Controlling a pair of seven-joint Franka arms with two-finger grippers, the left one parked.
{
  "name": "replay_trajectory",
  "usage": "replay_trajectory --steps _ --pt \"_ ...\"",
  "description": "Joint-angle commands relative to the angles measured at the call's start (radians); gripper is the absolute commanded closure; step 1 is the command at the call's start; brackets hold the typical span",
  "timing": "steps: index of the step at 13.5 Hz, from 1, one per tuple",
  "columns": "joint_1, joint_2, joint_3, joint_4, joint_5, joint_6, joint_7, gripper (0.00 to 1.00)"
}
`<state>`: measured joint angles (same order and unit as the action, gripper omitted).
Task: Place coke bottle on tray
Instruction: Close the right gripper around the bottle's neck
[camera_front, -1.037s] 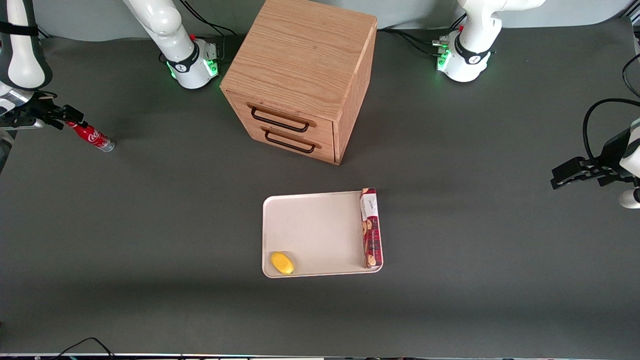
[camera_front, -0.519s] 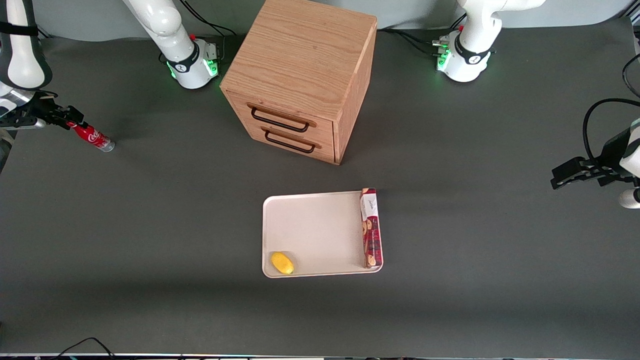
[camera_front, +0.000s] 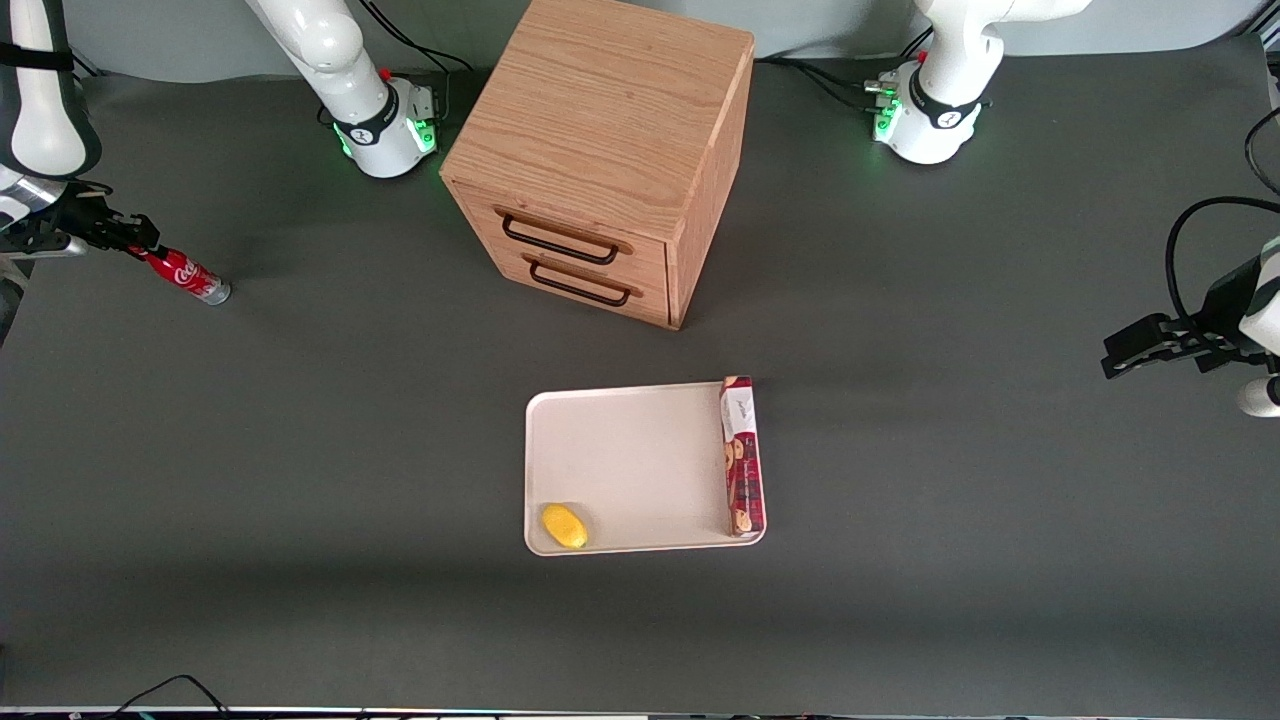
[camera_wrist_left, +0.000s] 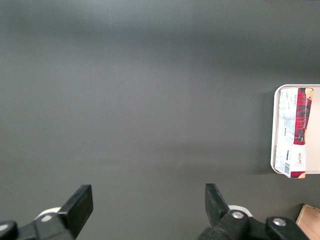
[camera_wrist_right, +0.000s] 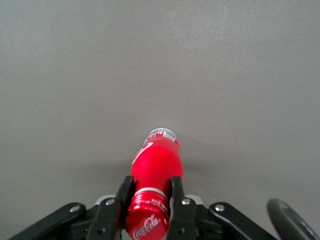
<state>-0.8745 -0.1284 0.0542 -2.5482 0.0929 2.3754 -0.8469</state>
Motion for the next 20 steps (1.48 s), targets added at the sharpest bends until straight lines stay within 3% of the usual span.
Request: replay_trajectory --steps 1,7,13,16,20 --pt "-0.001 -0.008 0.022 0.034 0.03 -0.042 -0.037 1.0" --pt "0.0 -0.04 0.16 0.28 0.018 -0.3 0.032 1.0" --pt "0.0 -0.03 0.278 0.675 -0.041 -0.744 0.15 1.0" --pt "0.0 -0.028 0.373 0.697 -0.035 -0.763 0.28 1.0" --pt "0.002 -0.019 0.608 0.764 -0.01 -0.76 0.614 1.0"
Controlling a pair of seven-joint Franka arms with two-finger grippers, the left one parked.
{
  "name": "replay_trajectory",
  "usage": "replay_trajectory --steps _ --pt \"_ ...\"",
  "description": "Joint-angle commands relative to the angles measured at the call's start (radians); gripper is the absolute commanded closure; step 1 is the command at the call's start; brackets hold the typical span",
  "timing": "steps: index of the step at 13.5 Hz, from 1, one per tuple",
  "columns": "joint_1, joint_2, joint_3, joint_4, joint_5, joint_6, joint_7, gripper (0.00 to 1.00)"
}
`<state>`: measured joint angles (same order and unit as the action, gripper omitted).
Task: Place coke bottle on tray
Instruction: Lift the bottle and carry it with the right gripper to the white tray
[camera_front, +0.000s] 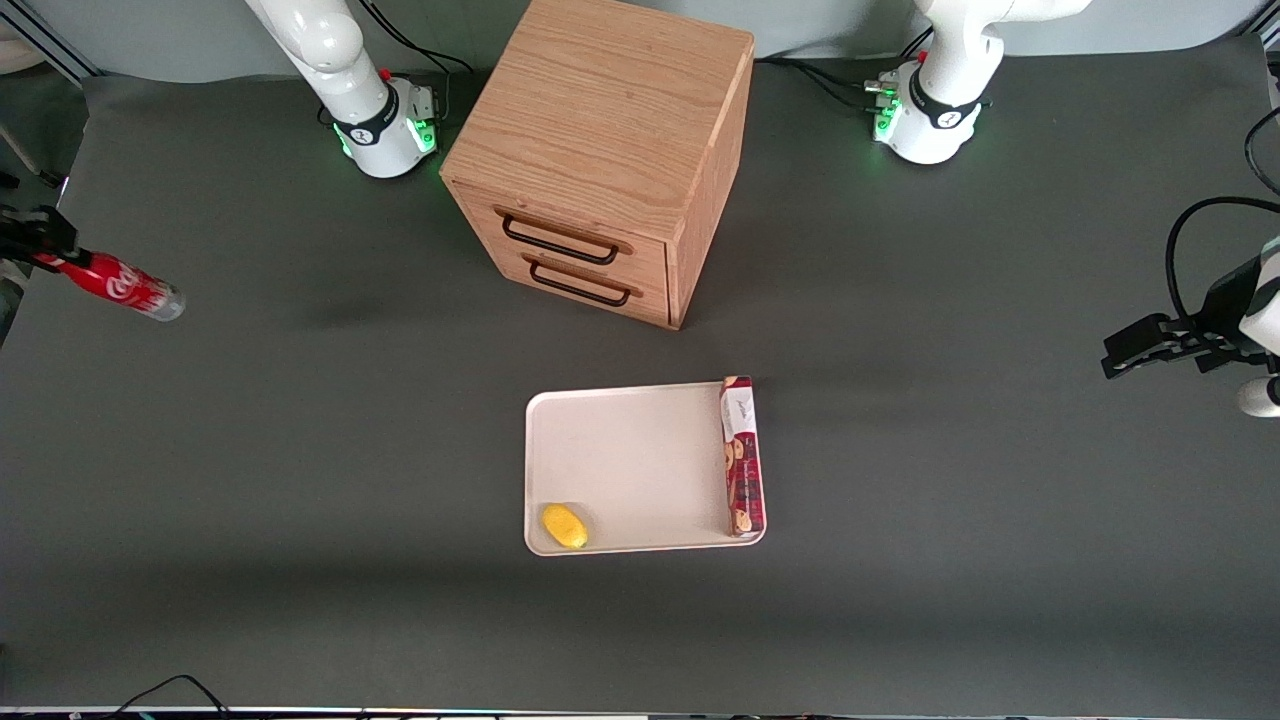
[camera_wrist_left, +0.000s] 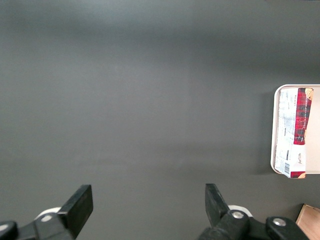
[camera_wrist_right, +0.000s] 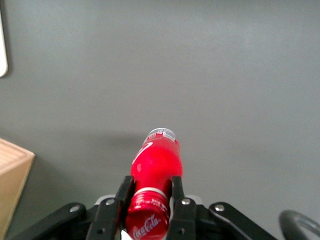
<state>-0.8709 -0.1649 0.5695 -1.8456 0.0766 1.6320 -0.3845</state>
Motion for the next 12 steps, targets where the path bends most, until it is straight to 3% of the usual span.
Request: replay_trajectory --steps 1,4,6,9,12 --pt "-0.002 0.019 0.146 0.071 0.028 -0.014 0.227 1.0" --pt "0.001 0.068 0.307 0.13 0.035 0.008 0.462 1.0" --pt "0.108 0.099 0.307 0.134 0.026 0.038 0.57 1.0" --pt "0.342 0.157 0.145 0.181 0.016 0.042 0.685 1.0" --pt "0.738 0.2 -0.16 0.227 -0.015 0.043 0.835 1.0"
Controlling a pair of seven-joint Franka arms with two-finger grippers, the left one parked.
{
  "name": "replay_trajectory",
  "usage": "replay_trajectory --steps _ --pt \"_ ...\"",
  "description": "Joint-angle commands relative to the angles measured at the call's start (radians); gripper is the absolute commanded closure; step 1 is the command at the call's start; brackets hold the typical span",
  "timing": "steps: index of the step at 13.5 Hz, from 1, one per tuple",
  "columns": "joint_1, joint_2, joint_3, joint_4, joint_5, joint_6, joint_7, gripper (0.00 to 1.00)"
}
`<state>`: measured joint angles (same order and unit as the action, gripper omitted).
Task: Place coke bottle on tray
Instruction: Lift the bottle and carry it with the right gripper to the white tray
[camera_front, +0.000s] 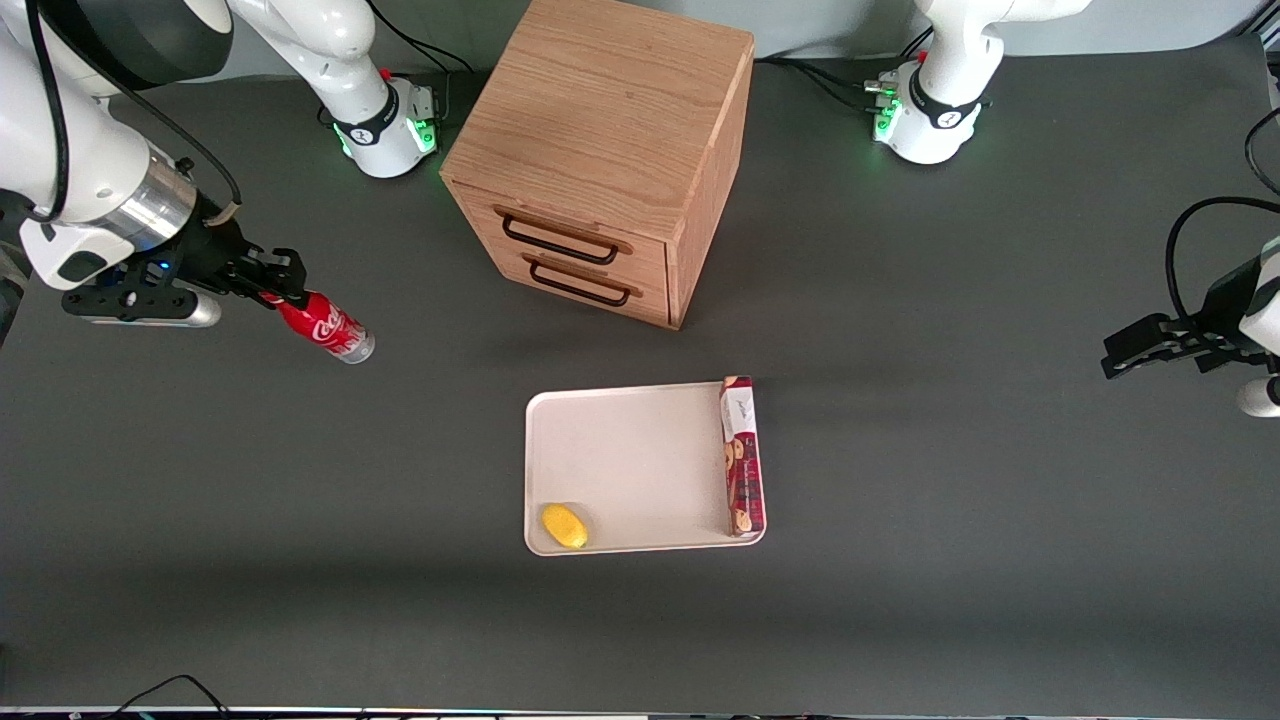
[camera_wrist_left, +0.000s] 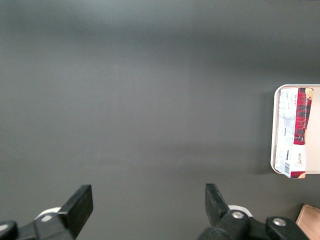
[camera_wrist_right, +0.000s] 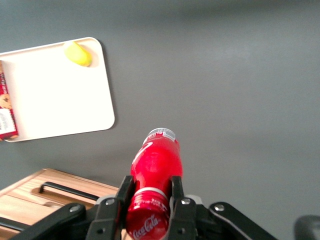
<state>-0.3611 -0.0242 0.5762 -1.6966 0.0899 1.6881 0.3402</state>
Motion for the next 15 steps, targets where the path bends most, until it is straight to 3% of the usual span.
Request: replay_trajectory --steps 1,2,4,6,15 --pt "0.351 0.078 -0.255 0.095 -0.03 -0.005 0.169 1.0" --pt "0.435 0.107 -0.304 0.115 -0.033 0.025 0.225 1.0" --pt "0.525 0.179 -0.315 0.127 -0.05 0.097 0.325 1.0" --pt "0.602 0.251 -0.329 0.132 -0.132 0.168 0.406 1.0" --pt "0.666 0.529 -0.331 0.242 -0.157 0.301 0.528 1.0"
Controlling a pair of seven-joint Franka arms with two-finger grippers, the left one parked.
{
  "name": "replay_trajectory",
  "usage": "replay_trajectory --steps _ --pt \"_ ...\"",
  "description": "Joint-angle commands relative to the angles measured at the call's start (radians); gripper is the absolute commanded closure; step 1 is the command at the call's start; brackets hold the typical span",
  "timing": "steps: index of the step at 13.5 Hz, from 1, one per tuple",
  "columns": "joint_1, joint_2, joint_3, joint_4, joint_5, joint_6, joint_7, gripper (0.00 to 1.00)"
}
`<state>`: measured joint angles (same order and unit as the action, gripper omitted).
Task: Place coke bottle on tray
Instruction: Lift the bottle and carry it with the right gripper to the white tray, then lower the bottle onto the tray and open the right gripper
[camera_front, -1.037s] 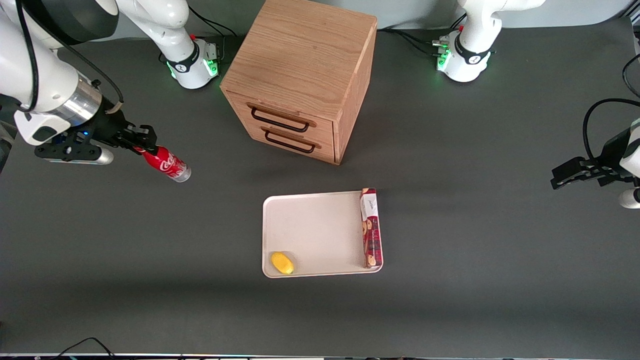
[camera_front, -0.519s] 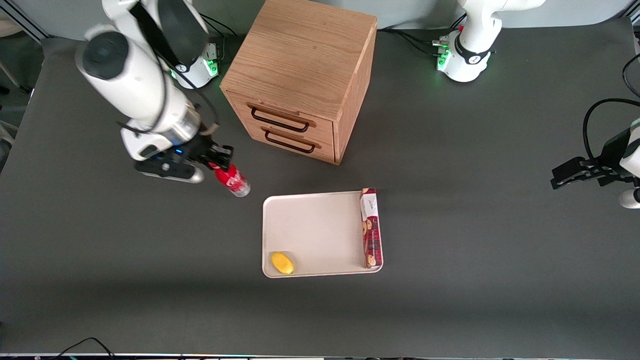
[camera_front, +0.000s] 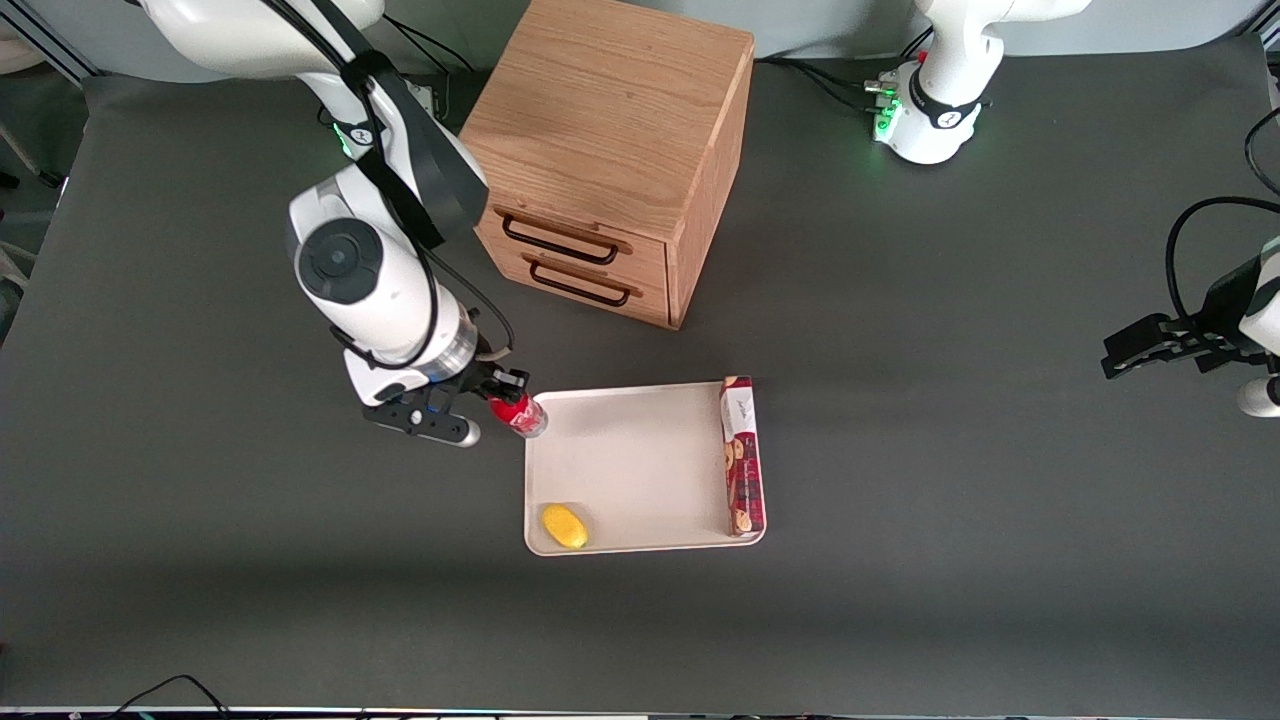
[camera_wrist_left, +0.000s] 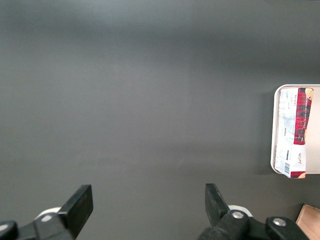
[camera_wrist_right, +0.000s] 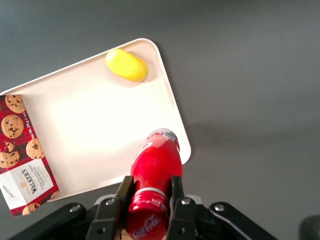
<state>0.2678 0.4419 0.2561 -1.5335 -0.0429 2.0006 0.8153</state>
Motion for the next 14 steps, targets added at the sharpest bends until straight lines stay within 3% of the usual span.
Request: replay_trajectory --steps 1,8,14 --pt "0.039 0.081 -0.011 0.082 -0.029 -0.002 0.053 1.0" --pt "0.037 0.181 -0.018 0.082 -0.097 0.132 0.053 1.0" --pt "0.037 0.21 -0.024 0.082 -0.098 0.152 0.053 1.0"
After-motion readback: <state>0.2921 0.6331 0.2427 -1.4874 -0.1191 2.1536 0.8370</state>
